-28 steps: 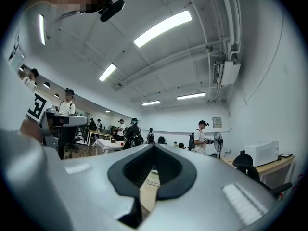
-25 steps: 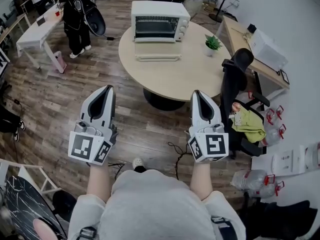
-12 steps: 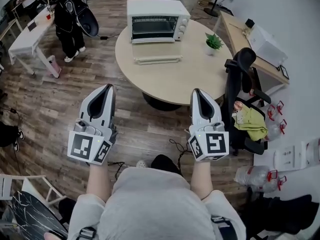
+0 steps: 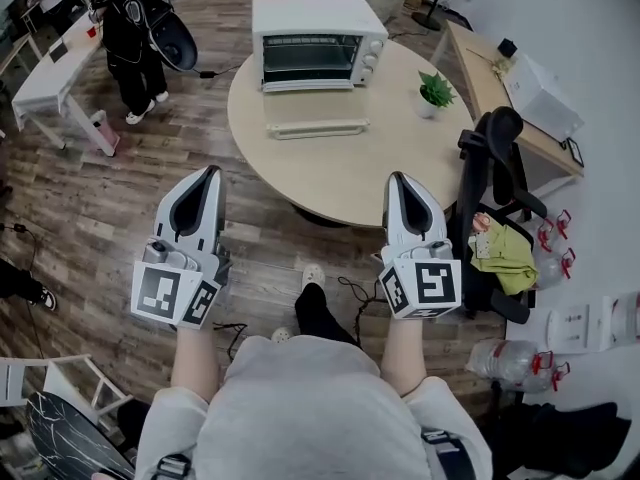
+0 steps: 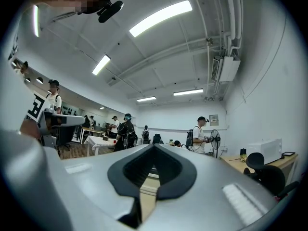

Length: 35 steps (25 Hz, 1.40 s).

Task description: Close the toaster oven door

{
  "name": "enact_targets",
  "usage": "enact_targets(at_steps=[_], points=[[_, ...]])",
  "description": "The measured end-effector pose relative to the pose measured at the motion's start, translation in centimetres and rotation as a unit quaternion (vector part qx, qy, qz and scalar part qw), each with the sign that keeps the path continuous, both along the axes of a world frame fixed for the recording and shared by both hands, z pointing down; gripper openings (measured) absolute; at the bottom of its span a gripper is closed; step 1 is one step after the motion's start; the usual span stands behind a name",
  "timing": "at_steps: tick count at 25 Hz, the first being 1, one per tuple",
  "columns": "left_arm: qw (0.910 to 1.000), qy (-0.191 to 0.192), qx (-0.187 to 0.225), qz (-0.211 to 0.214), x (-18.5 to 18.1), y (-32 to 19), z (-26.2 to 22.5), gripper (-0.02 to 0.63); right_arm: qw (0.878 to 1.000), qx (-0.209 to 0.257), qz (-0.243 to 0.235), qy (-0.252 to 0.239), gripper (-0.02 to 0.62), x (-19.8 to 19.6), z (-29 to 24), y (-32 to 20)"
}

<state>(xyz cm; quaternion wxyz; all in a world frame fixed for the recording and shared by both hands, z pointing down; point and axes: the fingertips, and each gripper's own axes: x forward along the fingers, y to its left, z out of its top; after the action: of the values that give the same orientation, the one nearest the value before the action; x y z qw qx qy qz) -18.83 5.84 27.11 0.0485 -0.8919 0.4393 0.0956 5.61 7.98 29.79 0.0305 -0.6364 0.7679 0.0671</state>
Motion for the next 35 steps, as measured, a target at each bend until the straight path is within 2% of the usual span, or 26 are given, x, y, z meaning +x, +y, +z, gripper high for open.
enact_targets(at_steps=[22, 30, 35], points=[[0.9992, 0.007, 0.013, -0.037, 7.8, -18.1, -2.0, 0.008, 0.999, 0.006, -0.041, 0.000, 0.011, 8.1, -1.8, -20.6], [0.9985, 0.002, 0.001, -0.055, 9.9, -22.3, -1.2, 0.008, 0.998, -0.028, -0.060, -0.001, 0.011, 9.8, 0.8, -26.6], [0.9980, -0.001, -0.010, -0.062, 11.0, -24.1, -0.3, 0.008, 0.995, -0.065, -0.071, -0.003, 0.011, 10.5, 3.7, -29.5]])
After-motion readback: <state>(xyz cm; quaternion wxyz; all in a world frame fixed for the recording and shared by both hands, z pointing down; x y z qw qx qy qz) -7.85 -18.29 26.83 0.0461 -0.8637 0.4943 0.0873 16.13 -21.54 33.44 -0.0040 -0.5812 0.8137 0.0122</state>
